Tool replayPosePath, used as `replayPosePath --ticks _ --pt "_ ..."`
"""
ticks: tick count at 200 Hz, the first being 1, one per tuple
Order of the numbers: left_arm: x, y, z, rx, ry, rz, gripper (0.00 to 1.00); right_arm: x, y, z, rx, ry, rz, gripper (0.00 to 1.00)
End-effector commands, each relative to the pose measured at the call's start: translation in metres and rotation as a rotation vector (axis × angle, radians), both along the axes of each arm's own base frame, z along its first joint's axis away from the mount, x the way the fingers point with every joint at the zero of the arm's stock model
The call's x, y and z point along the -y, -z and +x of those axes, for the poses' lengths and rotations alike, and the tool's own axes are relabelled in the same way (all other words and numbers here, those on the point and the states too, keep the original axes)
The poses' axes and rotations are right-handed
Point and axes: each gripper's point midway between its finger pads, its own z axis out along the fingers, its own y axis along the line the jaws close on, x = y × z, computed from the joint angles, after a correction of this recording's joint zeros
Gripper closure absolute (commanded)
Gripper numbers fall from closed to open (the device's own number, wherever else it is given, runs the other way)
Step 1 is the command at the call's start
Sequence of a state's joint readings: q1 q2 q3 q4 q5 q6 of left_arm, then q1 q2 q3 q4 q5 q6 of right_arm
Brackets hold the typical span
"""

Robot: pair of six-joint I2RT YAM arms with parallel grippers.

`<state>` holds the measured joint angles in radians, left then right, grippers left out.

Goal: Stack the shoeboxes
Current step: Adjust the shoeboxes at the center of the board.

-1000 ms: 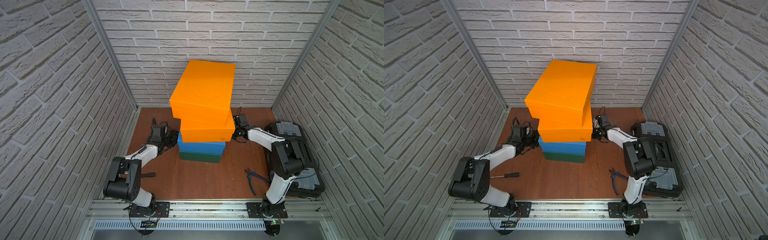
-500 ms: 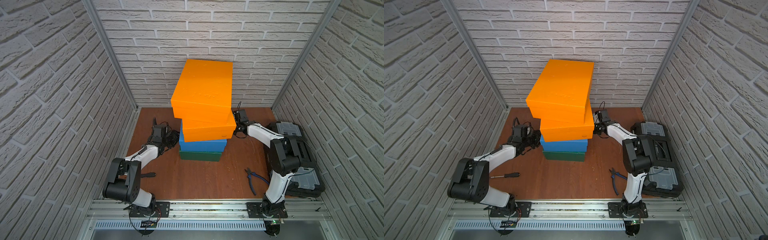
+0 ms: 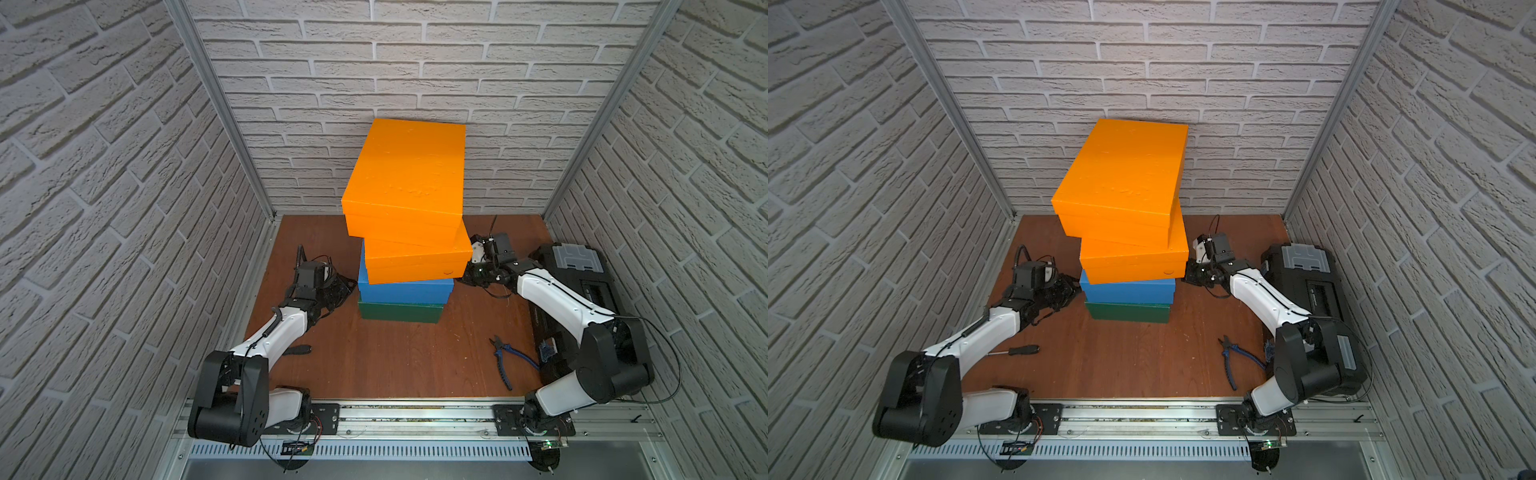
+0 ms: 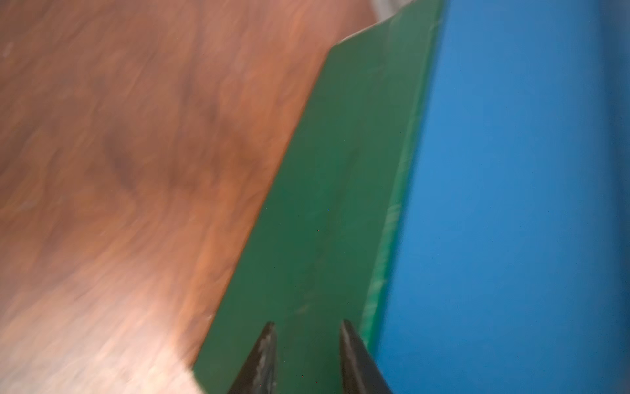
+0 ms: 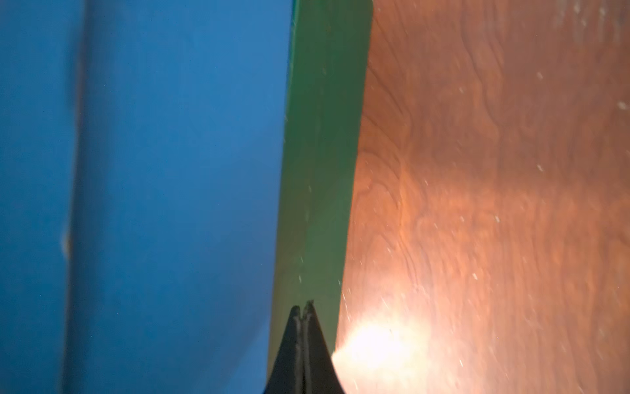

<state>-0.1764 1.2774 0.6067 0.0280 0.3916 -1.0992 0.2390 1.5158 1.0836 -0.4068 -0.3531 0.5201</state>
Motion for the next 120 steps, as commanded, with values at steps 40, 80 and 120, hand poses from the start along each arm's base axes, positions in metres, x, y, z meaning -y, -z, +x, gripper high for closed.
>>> replayPosePath --ticks 40,80,120 --pt "0.030 0.018 -0.016 -0.013 0.032 -0.014 0.75 0.001 0.006 -0.009 -0.047 0.002 -0.016 0.97" --pt "0.055 0.022 -0.020 -0.027 0.080 -0.037 0.75 0.009 -0.004 -0.012 -0.043 -0.001 -0.069 0.97" --pt "0.027 0.013 -0.018 -0.033 0.048 -0.005 0.75 0.031 -0.016 -0.028 -0.015 0.001 -0.176 0.97"
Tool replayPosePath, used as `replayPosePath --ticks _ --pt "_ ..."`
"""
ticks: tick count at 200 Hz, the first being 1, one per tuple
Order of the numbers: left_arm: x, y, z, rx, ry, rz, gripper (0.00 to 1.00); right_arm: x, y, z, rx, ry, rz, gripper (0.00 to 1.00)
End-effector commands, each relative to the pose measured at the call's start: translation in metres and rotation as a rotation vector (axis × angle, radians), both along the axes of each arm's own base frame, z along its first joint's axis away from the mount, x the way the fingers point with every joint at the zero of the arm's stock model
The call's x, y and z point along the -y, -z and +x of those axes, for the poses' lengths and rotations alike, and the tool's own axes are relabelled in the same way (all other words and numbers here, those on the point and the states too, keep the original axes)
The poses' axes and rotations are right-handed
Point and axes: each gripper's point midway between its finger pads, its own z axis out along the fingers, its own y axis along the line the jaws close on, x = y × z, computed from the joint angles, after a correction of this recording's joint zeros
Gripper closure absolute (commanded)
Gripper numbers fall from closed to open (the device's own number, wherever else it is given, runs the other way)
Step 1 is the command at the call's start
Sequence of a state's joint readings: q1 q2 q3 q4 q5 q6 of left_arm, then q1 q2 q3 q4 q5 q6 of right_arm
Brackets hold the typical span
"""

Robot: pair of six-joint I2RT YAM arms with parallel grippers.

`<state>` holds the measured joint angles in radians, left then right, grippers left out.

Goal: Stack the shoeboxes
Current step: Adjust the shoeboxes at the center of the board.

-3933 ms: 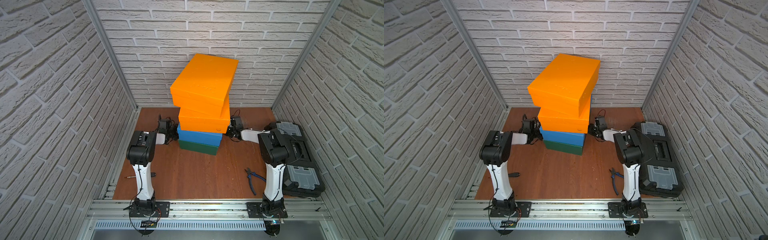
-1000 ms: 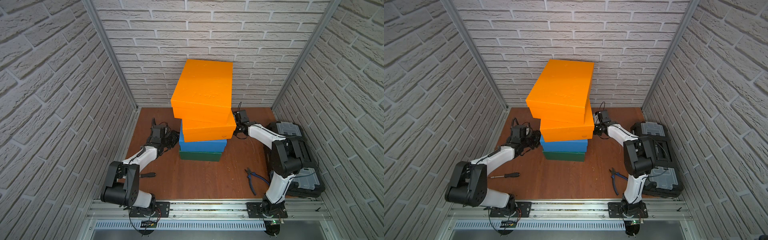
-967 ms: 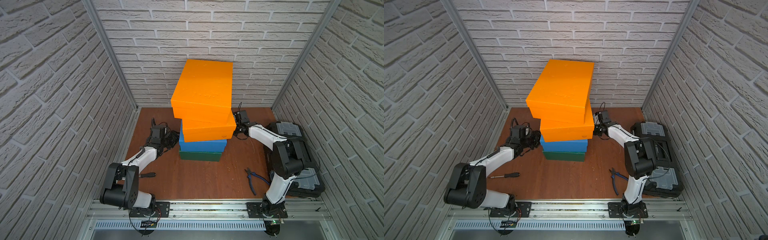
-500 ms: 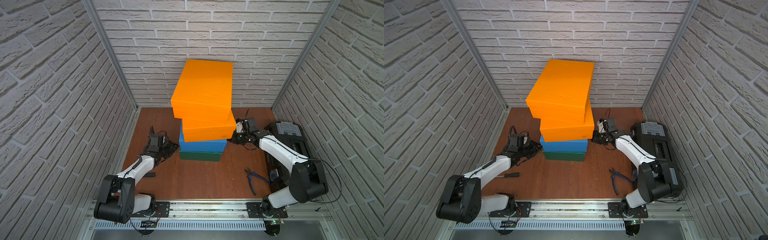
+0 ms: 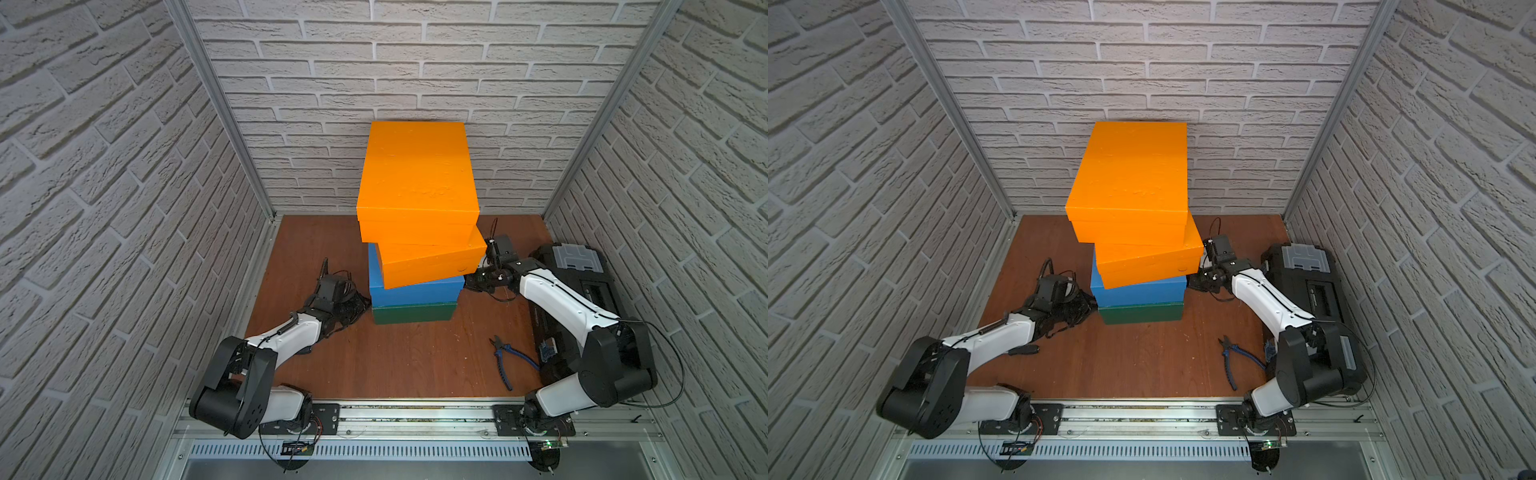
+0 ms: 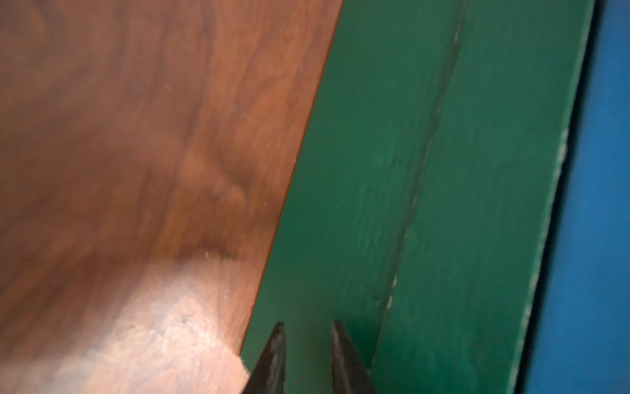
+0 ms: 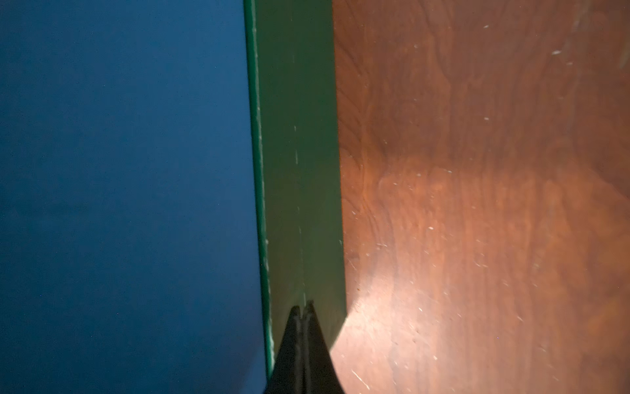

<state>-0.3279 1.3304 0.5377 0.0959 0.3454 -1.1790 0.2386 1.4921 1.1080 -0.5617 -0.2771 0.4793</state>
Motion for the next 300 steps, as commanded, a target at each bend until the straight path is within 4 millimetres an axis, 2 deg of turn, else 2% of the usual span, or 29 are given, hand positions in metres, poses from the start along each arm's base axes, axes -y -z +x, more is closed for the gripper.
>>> replayPosePath --ticks 1,36,55,73,136,177,271,300 --pt "-0.012 -0.023 0.010 0.054 -0.021 -0.004 0.75 0.013 -0.022 -0.009 0.056 -0.016 -0.073 0.97" --pt "-0.026 -0.063 0.015 0.134 -0.037 0.059 0.74 0.019 -0.029 -0.017 0.087 -0.015 -0.087 0.97" --pt "-0.027 -0.084 0.017 0.175 -0.033 0.066 0.73 0.018 -0.030 -0.018 0.096 -0.018 -0.082 0.97" --pt "-0.025 -0.096 0.017 0.197 -0.035 0.052 0.72 0.015 -0.032 -0.019 0.113 -0.028 -0.053 0.97" --pt "-0.008 -0.100 0.009 0.198 -0.014 0.026 0.72 -0.015 -0.053 -0.026 0.169 -0.099 0.133 0.97" --pt "0.007 -0.104 0.006 0.204 0.011 0.012 0.72 -0.025 -0.051 -0.040 0.147 -0.122 0.184 0.97" --pt "0.013 -0.109 0.000 0.211 0.022 0.011 0.71 -0.026 -0.054 -0.058 0.159 -0.130 0.201 0.97" --pt "0.007 -0.109 -0.002 0.207 0.021 0.049 0.71 -0.006 -0.044 -0.057 0.145 -0.072 0.092 0.97"
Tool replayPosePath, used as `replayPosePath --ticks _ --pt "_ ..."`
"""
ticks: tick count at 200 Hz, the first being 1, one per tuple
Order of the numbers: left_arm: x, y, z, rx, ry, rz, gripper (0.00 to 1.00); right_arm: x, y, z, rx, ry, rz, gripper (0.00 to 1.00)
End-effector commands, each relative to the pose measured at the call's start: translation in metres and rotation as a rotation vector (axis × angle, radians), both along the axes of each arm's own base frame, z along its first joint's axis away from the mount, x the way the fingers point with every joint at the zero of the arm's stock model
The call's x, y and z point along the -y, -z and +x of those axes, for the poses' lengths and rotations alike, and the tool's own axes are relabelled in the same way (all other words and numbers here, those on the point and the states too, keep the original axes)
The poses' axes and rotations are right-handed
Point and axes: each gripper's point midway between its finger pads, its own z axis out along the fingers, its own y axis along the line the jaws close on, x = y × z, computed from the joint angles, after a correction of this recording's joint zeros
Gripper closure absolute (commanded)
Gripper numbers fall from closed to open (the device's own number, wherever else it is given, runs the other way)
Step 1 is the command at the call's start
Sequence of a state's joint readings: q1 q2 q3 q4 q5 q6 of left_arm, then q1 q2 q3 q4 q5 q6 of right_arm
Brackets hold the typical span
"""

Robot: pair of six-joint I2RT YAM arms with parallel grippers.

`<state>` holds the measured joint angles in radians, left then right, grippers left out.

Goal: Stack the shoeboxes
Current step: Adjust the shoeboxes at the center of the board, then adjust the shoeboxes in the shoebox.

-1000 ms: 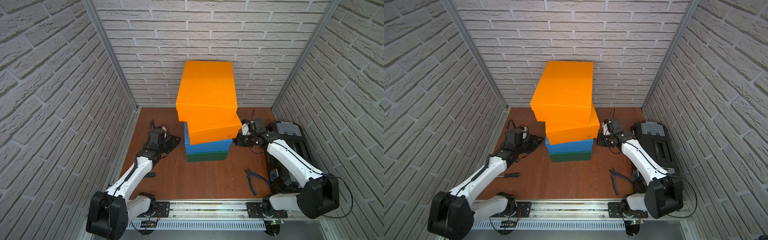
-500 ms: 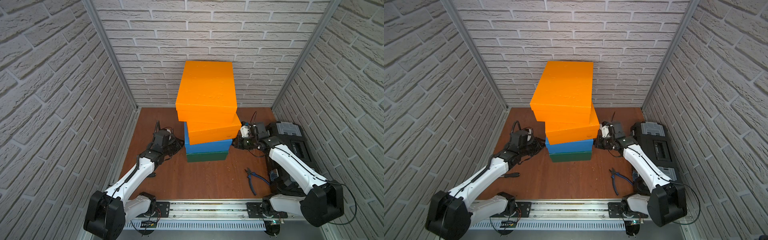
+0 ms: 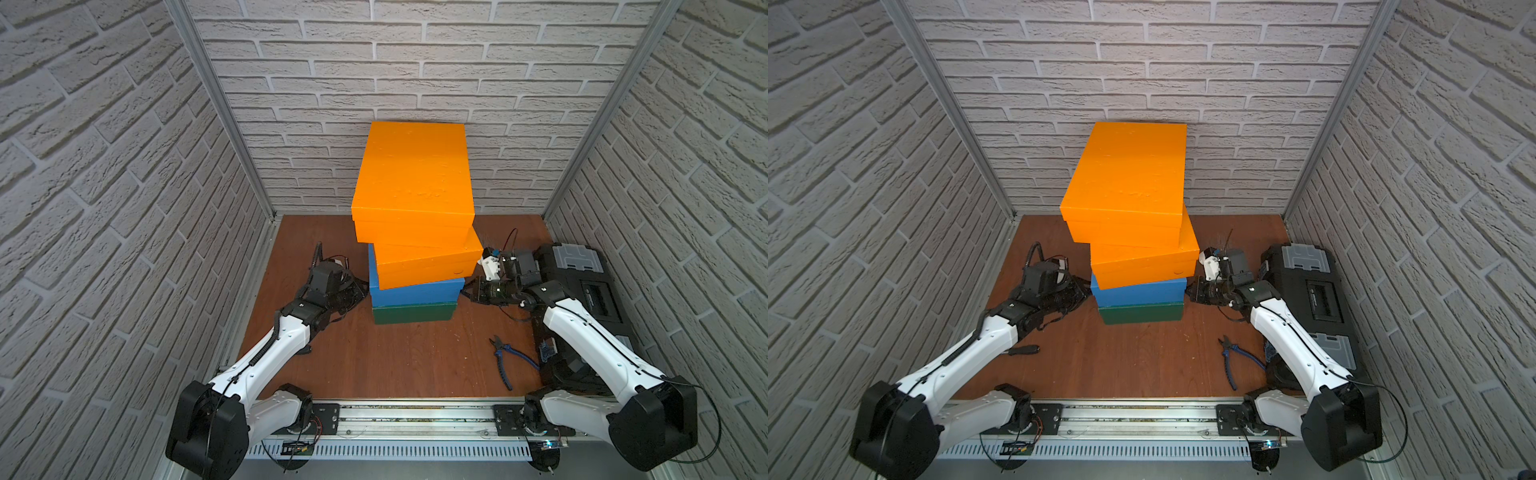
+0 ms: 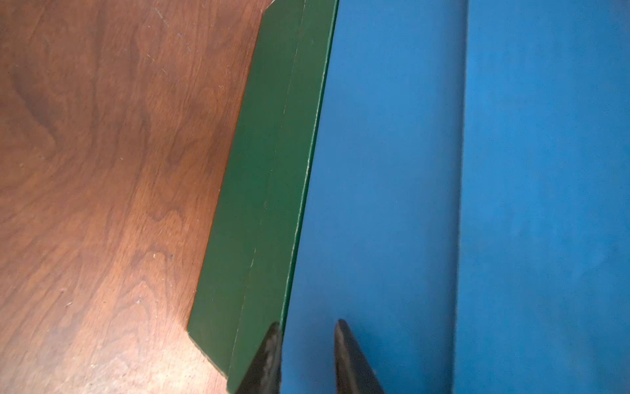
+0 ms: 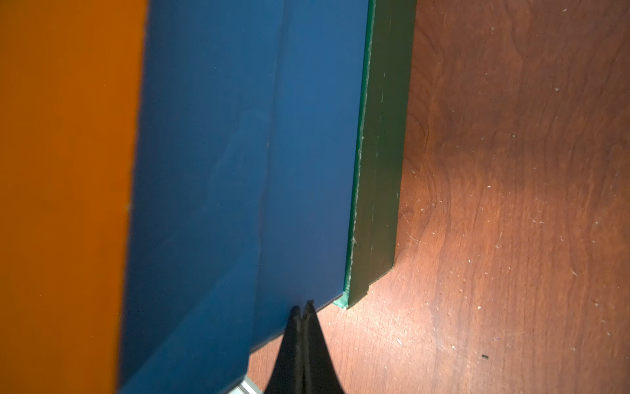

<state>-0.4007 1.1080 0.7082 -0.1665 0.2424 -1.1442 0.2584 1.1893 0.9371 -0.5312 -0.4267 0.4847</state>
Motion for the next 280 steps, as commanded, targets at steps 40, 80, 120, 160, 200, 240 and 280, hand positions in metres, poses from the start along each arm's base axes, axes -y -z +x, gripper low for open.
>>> replayPosePath --ticks 40,80,120,160,200,240,280 --pt "0.000 -0.024 0.005 0.064 0.003 0.012 0.71 0.005 -0.006 0.014 0.052 0.021 -0.033 0.97" --pt "0.010 -0.020 0.009 0.056 0.022 -0.018 0.71 -0.014 -0.021 0.016 0.098 -0.021 0.029 0.97" --pt "0.019 -0.021 0.010 0.061 0.047 -0.029 0.71 -0.019 -0.027 0.005 0.109 -0.036 0.047 0.97" --pt "0.024 -0.022 0.008 0.064 0.063 -0.028 0.71 -0.029 -0.026 -0.004 0.096 -0.061 0.075 0.97" --pt "0.019 -0.022 0.008 0.066 0.055 0.003 0.71 0.005 -0.010 0.003 0.091 0.038 -0.101 0.97" --pt "0.022 -0.021 0.012 0.061 0.066 0.002 0.71 0.009 -0.011 0.028 0.111 0.060 -0.114 0.97" --pt "0.023 -0.023 0.014 0.062 0.071 0.001 0.71 -0.018 -0.015 0.033 0.108 0.001 -0.007 0.97"
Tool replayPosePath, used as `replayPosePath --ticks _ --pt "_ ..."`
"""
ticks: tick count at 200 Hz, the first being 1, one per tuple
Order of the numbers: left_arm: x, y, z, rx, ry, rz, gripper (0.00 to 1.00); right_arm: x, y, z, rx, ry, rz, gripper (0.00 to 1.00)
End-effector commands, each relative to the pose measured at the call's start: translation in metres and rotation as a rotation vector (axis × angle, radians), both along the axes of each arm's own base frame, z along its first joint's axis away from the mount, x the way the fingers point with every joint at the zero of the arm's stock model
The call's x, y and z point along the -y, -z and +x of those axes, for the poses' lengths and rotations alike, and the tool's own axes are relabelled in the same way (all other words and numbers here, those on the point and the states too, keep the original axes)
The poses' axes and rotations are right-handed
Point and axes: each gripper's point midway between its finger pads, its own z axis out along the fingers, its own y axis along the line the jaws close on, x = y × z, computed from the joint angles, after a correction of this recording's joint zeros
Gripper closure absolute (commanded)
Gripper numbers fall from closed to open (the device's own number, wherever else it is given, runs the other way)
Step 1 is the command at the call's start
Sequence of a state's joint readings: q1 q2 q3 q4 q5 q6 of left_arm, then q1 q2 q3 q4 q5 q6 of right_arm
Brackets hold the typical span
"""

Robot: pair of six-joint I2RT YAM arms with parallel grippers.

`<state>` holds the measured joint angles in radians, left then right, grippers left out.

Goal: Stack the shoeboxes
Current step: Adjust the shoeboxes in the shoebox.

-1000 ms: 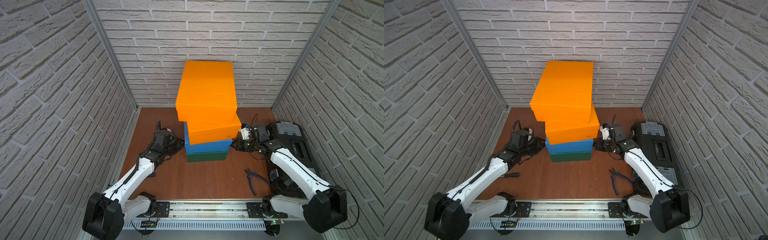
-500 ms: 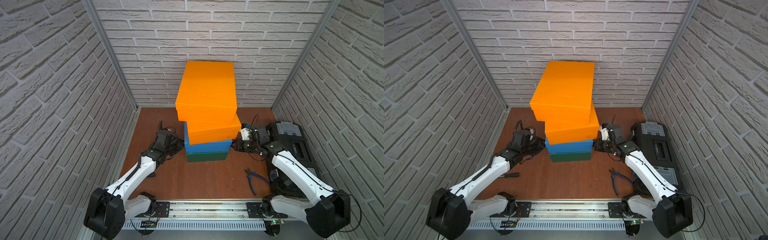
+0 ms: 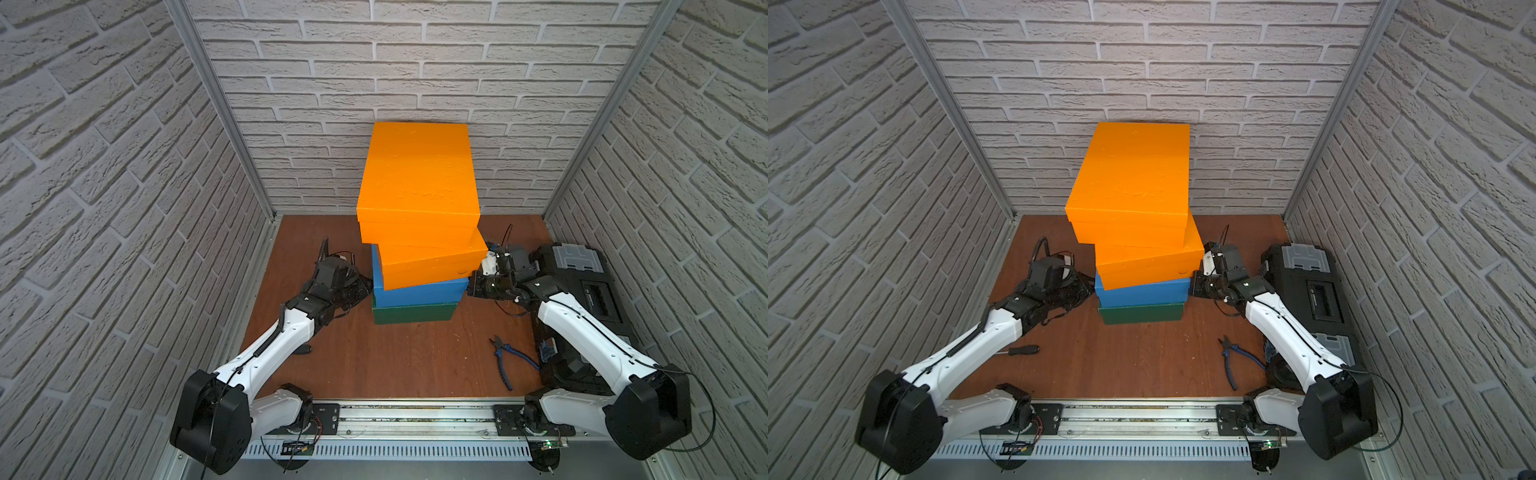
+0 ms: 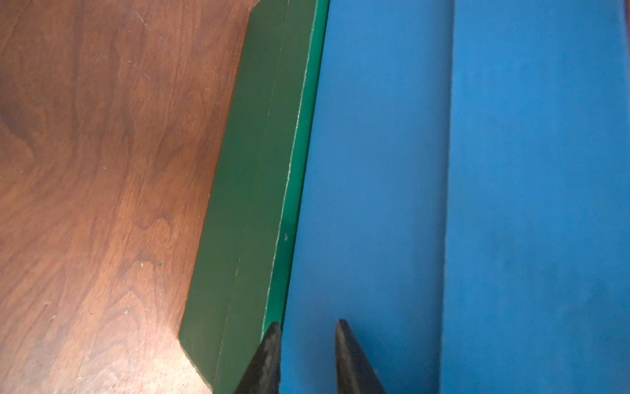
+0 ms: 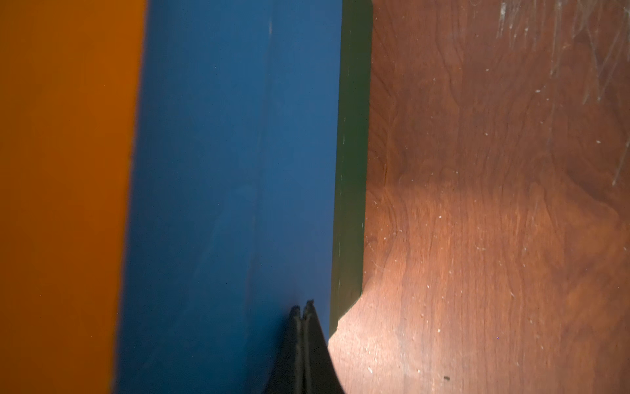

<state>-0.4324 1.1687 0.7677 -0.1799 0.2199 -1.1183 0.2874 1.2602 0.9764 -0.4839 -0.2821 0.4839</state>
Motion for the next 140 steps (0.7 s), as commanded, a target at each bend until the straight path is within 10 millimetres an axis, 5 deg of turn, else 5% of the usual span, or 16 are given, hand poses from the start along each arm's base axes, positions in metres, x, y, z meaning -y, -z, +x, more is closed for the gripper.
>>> replayPosePath --ticks 1,68,140 --pt "0.012 -0.020 0.006 0.055 0.043 -0.035 0.71 -0.025 -0.021 0.005 0.062 -0.072 0.092 0.97" --pt "0.011 -0.020 0.003 0.053 0.042 -0.039 0.71 -0.037 -0.023 -0.028 0.059 -0.096 0.088 0.97" --pt "0.006 -0.020 -0.008 0.050 0.023 -0.042 0.71 -0.031 -0.023 -0.023 0.078 -0.093 0.008 0.97"
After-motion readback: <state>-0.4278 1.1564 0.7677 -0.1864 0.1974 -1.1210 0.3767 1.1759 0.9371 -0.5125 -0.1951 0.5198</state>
